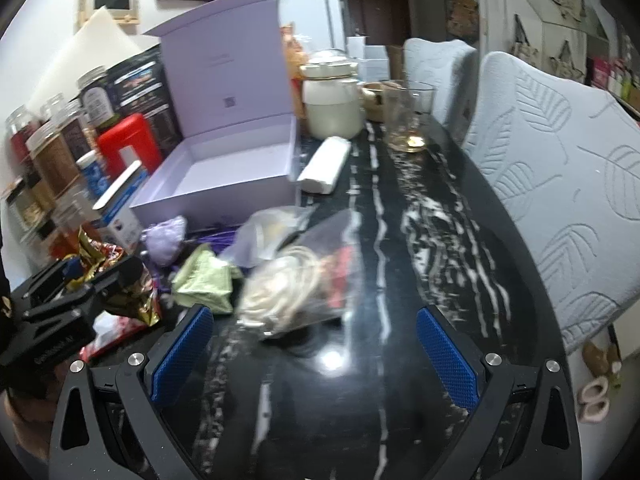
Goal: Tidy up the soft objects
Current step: 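Grasp the gold-and-red snack bag with the left gripper, then grasp the red-and-white snack packet with the right gripper while the left gripper holds the gold bag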
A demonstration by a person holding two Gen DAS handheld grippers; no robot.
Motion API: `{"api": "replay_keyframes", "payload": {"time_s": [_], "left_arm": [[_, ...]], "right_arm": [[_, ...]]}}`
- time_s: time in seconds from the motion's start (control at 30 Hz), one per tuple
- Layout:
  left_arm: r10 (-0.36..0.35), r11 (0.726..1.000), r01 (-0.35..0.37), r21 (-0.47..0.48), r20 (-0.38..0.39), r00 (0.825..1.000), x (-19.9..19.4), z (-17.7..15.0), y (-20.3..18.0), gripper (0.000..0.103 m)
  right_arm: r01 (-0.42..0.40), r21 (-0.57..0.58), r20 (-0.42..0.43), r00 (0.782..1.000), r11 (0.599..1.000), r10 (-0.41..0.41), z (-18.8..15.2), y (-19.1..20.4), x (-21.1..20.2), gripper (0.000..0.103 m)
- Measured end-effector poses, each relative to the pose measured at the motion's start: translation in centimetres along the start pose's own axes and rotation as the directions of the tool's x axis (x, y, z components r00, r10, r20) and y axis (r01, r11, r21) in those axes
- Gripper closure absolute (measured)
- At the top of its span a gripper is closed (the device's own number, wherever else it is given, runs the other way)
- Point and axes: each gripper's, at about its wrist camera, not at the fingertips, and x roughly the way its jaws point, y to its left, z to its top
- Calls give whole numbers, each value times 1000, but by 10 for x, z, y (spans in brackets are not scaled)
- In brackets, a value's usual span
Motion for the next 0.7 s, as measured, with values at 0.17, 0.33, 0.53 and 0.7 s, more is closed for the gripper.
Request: {"api": "replay_keyframes", "payload": {"time_s": [0.17, 0.33, 0.53, 0.7], "left_arm": [[68, 997, -68, -31, 15, 998, -27, -8, 22, 43], [139, 990, -139, -34, 1, 990, -41, -20, 43, 43], [172, 982, -174, -68, -29, 985, -47, -37, 66, 43], [188, 979, -189, -74, -30, 982, -49, -48, 79, 43]], "right_arm": [[-66, -42, -9, 998, 997, 66, -2, 24, 3, 0], [-117, -105, -36, 993, 988, 114, -6, 57, 14, 0], [-218, -148, -106, 973, 965, 203, -14, 96, 34, 0], [-264, -162, -160, 958, 951, 239, -20, 119, 50, 0]]}}
